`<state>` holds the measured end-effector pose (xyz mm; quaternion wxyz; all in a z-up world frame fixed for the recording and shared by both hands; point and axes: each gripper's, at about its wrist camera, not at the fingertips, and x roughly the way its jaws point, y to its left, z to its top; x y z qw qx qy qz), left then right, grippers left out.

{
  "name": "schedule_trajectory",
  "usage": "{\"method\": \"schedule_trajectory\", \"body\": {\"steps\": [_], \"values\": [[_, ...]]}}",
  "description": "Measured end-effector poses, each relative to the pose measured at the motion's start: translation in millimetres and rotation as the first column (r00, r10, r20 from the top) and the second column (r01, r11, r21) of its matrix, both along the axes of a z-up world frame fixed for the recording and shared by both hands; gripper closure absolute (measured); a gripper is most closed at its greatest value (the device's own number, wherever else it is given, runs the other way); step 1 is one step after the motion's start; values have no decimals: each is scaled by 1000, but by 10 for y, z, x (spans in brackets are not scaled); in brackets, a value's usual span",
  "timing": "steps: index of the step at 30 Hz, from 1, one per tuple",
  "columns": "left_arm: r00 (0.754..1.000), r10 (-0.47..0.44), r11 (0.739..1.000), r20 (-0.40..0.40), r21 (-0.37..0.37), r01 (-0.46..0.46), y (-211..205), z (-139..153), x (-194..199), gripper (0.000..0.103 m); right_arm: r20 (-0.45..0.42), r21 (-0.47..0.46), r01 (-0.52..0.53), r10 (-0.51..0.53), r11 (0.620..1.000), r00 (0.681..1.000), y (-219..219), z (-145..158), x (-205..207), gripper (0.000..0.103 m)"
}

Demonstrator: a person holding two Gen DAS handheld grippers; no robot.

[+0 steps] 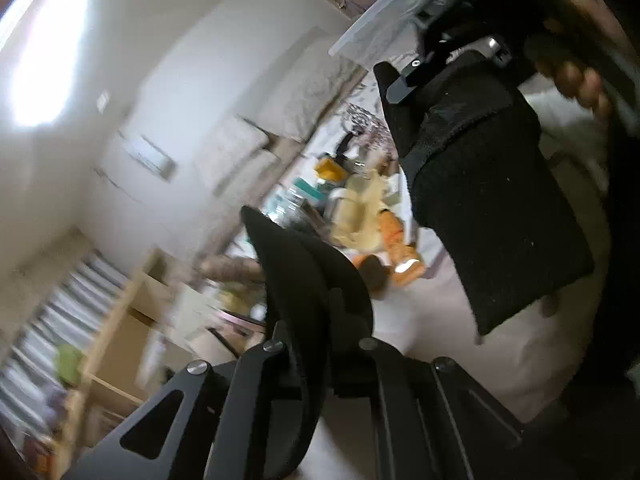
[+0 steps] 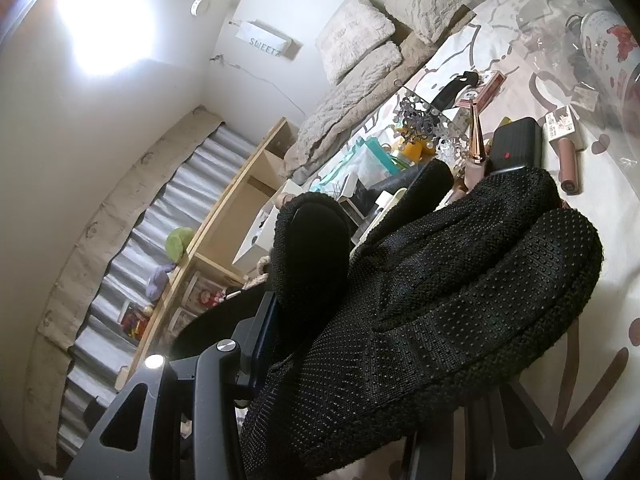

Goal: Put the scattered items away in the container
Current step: 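Raise the black cap with the left tool while the right tool carries the glove toward the box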

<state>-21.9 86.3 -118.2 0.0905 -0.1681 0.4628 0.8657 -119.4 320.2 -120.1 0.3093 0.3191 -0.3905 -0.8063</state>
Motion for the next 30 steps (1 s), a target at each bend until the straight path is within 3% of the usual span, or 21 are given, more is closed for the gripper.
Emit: {"method": "schedule_trajectory", "body": {"steps": [5,12,17,30], "values": [[997,-34,998,-68,-50,30,12,-31,116,93,-18,29,-35,36,999,999,-91,40,19,59],[990,-59,997,-127,-52,52,-47,25,210,93,-115,155,-65,83,986,990,-315,301,195,59],[975,-97,991,-201,-108,76,-22,64,356,93,-182,238,-50,95,970,979,-399,506,309,59],[930,-156,981,-332,-166,105,10,436,649,93,-279,333,5,93,943,956,-402,957,538,59]]}}
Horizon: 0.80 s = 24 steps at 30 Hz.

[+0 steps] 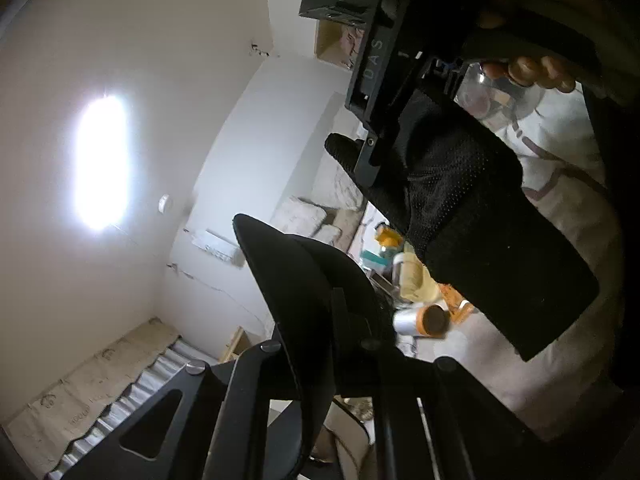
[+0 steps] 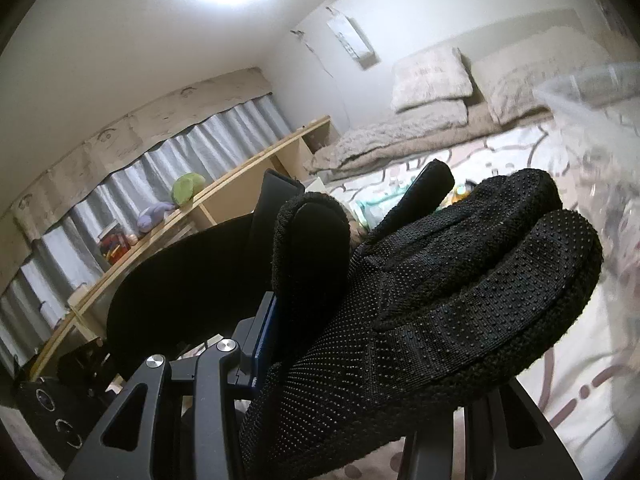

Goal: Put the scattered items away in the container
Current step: 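Raise the black cap with the left tool while the right tool carries the glove toward the box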

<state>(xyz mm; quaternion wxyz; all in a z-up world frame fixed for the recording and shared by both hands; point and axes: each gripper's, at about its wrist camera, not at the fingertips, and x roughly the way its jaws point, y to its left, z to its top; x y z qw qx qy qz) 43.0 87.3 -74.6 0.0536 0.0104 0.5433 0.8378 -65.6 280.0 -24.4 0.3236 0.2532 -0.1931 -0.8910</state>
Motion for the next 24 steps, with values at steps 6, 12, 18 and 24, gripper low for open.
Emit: {"method": "schedule_trajectory", "body": {"steps": [6,12,18,24], "values": [[997,-11,1000,-71,0,11,8,269,79,93,-88,78,4,3,997,996,-13,409,164,59],[991,-29,999,-132,13,31,36,623,108,93,-173,148,37,-11,988,985,67,853,294,59],[980,-71,997,-186,0,73,159,915,97,93,-270,225,116,-52,967,961,231,1352,399,59],[973,-114,992,-203,22,121,338,1147,89,92,-344,275,219,-117,936,931,535,1759,426,59]]}}
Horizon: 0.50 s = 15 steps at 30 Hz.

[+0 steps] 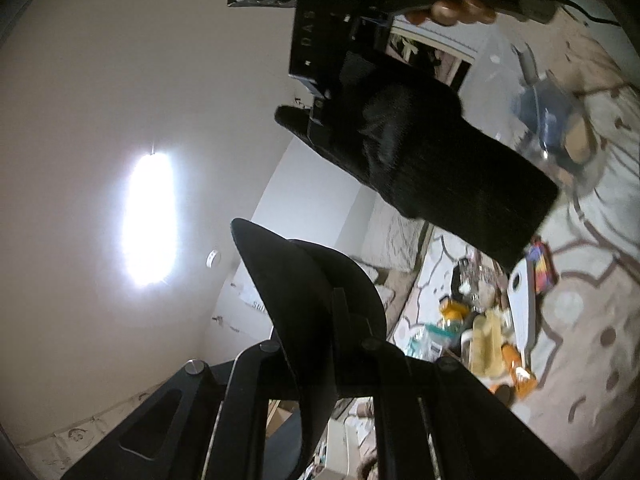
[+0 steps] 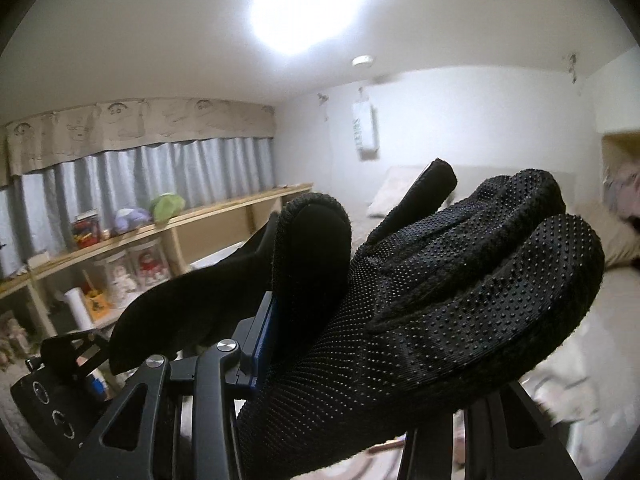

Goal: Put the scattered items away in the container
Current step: 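Raise the black cap with the left tool while the right tool carries the glove toward the box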

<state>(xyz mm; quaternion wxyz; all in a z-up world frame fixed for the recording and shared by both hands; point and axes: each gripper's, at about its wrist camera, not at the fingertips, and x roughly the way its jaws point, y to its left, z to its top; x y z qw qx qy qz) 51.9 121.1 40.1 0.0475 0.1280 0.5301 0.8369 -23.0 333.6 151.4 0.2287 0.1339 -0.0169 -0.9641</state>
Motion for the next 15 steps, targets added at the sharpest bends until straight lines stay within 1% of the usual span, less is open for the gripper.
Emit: {"method": "schedule_trajectory", "body": {"steps": [4,9,12,15], "values": [[1000,-27,999,-4,17,27,84,63,86,92,-28,26,73,-72,997,997,253,183,-17,59],[998,-56,998,-5,18,56,207,201,55,92,-24,62,160,-159,985,987,529,333,-123,59],[998,-70,997,-9,10,70,306,279,5,92,-2,89,226,-227,970,974,734,359,-277,59],[997,-81,997,-8,5,82,400,366,-47,92,44,123,279,-286,953,957,948,296,-496,59]]}}
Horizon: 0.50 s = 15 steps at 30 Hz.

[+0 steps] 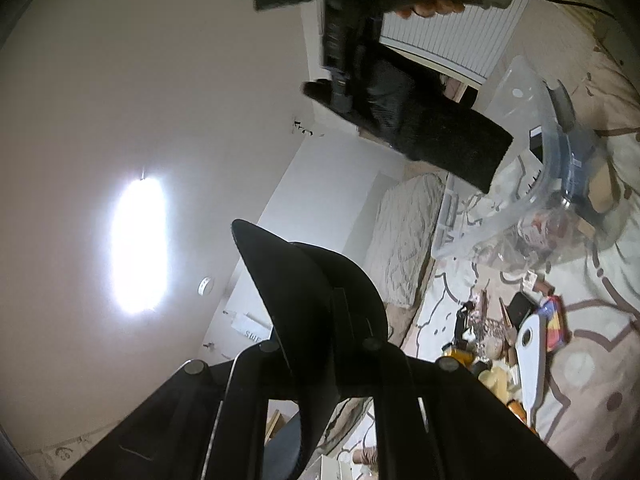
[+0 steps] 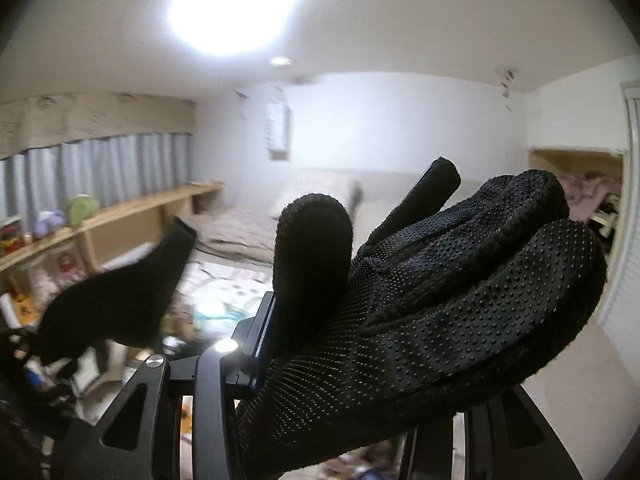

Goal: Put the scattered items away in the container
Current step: 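Raise the black cap with the left tool while the right tool carries the glove toward the box, then lower the black glove into the clear box and open the right tool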

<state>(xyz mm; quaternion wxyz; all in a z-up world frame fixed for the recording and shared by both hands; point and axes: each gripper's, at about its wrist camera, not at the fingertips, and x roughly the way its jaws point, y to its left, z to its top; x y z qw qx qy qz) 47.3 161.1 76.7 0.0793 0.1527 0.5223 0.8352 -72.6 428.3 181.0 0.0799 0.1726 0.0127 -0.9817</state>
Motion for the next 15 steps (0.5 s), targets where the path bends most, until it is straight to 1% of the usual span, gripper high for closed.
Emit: {"method": "schedule_trajectory", "body": {"steps": [3,6,8,11,15], "values": [[1000,-12,1000,-1,-7,12,120,-11,-89,92,68,40,41,-44,998,997,163,-136,-255,59],[1000,-25,1000,-1,-15,25,233,-8,-163,92,139,75,57,-67,996,988,272,-298,-507,59],[999,-35,999,0,-20,35,357,-102,-305,92,175,87,61,-75,994,982,344,-399,-647,59],[999,-48,998,2,-26,49,485,-86,-394,92,231,105,52,-76,993,970,445,-548,-862,59],[998,-65,997,0,-32,65,646,-75,-501,92,327,157,11,-63,987,943,524,-764,-1138,59]]}}
